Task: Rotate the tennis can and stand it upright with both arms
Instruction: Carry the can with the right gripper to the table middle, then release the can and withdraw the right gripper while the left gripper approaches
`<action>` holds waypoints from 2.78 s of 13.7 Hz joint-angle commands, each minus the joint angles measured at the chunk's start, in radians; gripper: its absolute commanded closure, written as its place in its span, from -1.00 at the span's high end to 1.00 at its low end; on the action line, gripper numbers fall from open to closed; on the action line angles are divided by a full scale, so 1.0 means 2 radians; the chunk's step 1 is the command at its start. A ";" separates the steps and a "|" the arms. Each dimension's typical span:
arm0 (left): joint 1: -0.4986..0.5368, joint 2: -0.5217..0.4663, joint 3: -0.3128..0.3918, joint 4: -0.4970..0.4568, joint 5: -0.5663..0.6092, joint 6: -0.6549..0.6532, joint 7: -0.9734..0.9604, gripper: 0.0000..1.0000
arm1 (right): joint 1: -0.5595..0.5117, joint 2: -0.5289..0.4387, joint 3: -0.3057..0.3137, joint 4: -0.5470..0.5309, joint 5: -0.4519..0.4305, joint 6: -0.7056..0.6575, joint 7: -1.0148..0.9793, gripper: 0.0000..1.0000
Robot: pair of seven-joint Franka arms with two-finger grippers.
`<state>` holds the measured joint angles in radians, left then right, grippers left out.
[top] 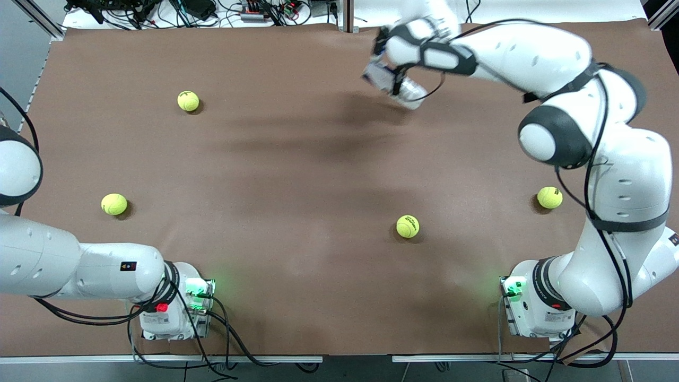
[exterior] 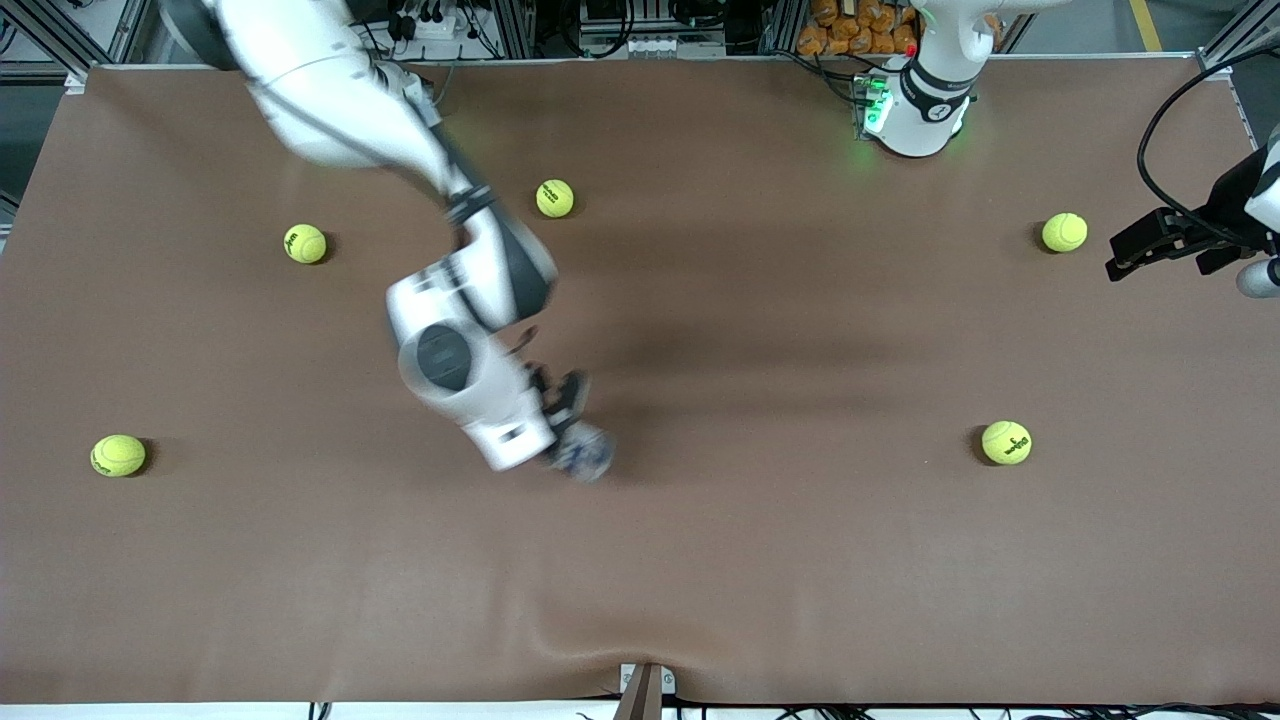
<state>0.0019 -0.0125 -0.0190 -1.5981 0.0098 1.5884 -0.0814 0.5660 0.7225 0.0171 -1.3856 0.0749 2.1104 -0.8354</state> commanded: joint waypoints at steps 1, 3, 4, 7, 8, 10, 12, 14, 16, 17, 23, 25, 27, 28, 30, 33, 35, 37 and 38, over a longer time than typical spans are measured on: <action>0.003 0.000 -0.002 0.006 0.001 -0.008 0.008 1.00 | 0.026 0.014 -0.007 -0.002 -0.014 0.025 -0.013 0.28; 0.003 0.000 -0.002 0.006 0.001 -0.008 0.008 1.00 | 0.036 0.034 -0.007 -0.001 -0.024 0.051 -0.013 0.30; 0.002 0.001 -0.002 0.006 0.002 -0.008 0.008 1.00 | 0.043 0.045 -0.007 -0.001 -0.035 0.068 -0.011 0.30; 0.000 0.019 -0.002 0.007 0.002 -0.008 0.004 1.00 | 0.067 0.059 -0.010 0.000 -0.082 0.104 -0.008 0.53; 0.001 0.019 -0.003 0.005 0.001 -0.008 0.003 1.00 | 0.065 0.059 -0.010 0.000 -0.096 0.104 -0.010 1.00; 0.001 0.022 -0.003 0.006 0.001 -0.008 0.008 1.00 | 0.060 0.054 -0.009 0.000 -0.101 0.101 -0.020 1.00; -0.004 0.038 -0.003 0.007 0.006 -0.007 0.010 1.00 | 0.055 0.042 -0.009 0.001 -0.095 0.097 -0.054 1.00; -0.003 0.048 -0.003 0.008 0.004 -0.005 0.010 1.00 | 0.050 0.017 -0.008 0.000 -0.093 0.071 -0.059 1.00; -0.006 0.052 -0.004 0.008 0.006 -0.004 0.012 1.00 | 0.048 -0.015 -0.009 -0.001 -0.093 0.048 -0.056 1.00; -0.011 0.058 -0.004 0.008 0.004 -0.003 0.012 1.00 | 0.038 -0.036 -0.010 -0.007 -0.093 0.038 -0.056 1.00; -0.025 0.090 -0.007 0.039 -0.099 -0.003 0.013 1.00 | -0.050 -0.121 -0.010 -0.017 -0.093 -0.048 0.011 1.00; -0.019 0.111 -0.007 0.039 -0.121 0.000 0.019 1.00 | -0.088 -0.152 -0.011 -0.017 -0.093 -0.068 0.012 1.00; -0.012 0.145 -0.004 0.040 -0.166 0.010 0.027 1.00 | -0.139 -0.176 -0.009 -0.017 -0.092 -0.108 0.055 1.00; -0.009 0.156 -0.004 0.039 -0.187 0.018 0.038 1.00 | -0.155 -0.187 -0.009 -0.017 -0.091 -0.128 0.083 1.00; -0.009 0.172 -0.004 0.038 -0.232 0.019 0.041 1.00 | -0.183 -0.215 -0.009 -0.023 -0.089 -0.164 0.131 1.00; -0.009 0.199 -0.004 0.037 -0.309 0.020 0.053 1.00 | -0.216 -0.309 -0.008 -0.097 -0.089 -0.186 0.241 1.00; -0.010 0.220 -0.004 0.034 -0.341 0.020 0.088 1.00 | -0.239 -0.351 -0.006 -0.122 -0.085 -0.207 0.292 1.00; -0.012 0.235 -0.006 0.030 -0.363 0.021 0.098 1.00 | -0.271 -0.365 -0.009 -0.115 -0.025 -0.266 0.358 1.00; -0.016 0.242 -0.006 0.027 -0.379 0.026 0.099 1.00 | -0.284 -0.367 -0.007 -0.112 -0.020 -0.280 0.380 1.00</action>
<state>-0.0232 0.4461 -0.0284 -1.5479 -0.6978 1.6330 0.0971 0.0668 0.0301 -0.0212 -1.5671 -0.0148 1.5792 -0.1718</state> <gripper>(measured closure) 0.000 0.000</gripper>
